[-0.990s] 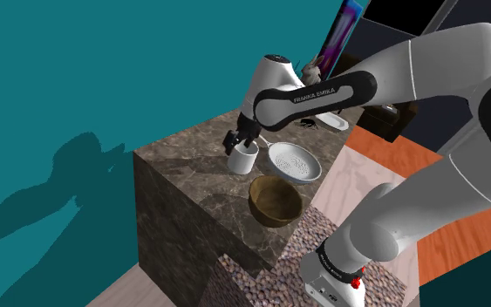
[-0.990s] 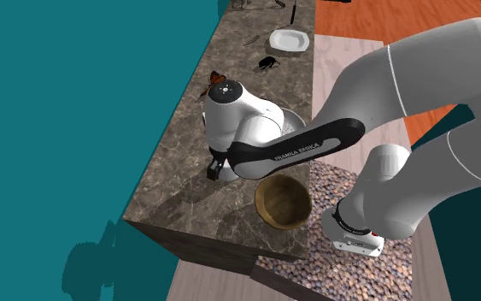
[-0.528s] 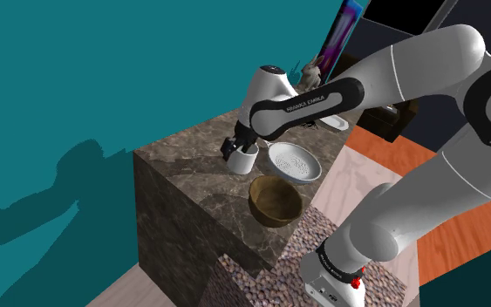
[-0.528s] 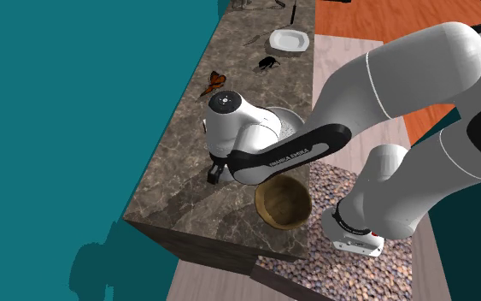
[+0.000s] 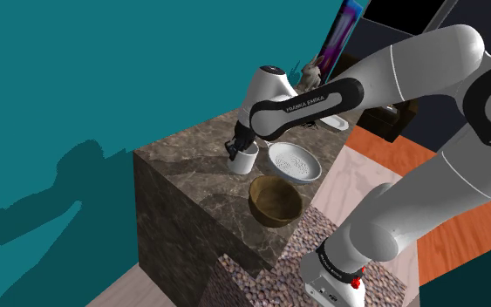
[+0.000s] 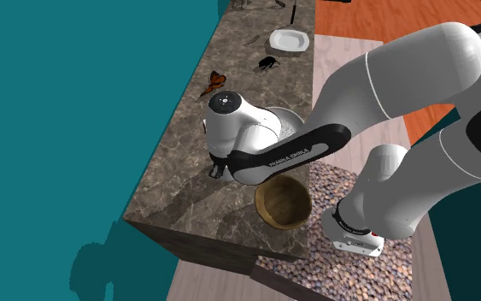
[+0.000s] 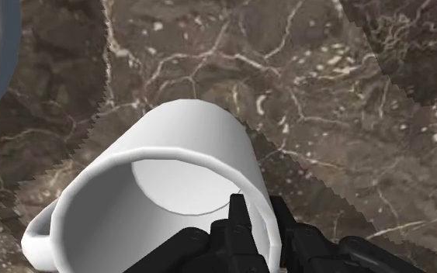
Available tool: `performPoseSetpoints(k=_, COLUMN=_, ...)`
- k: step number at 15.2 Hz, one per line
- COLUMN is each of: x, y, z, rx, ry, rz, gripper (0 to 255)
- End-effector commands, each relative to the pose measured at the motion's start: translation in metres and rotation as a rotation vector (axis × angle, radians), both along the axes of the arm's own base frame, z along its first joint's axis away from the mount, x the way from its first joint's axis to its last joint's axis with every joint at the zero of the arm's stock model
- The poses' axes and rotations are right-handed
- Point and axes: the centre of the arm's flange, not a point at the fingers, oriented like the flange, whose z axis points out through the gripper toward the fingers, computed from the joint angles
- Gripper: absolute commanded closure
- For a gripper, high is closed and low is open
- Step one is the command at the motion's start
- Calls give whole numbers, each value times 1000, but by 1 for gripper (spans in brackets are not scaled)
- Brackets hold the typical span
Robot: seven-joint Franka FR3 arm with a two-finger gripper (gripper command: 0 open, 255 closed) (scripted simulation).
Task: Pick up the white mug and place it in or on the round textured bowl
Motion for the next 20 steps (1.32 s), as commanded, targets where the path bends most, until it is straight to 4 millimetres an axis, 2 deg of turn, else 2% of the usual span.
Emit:
performPoseSetpoints(k=1, x=0, y=0, z=0, rx=0, ry=0, rz=0, gripper=255)
performPoseSetpoints(k=7, x=0, y=0, z=0, rx=0, ry=0, rz=0, gripper=255)
performPoseSetpoints(k=20, x=0, y=0, z=69, rx=0, ry=0, rz=0, gripper=255)
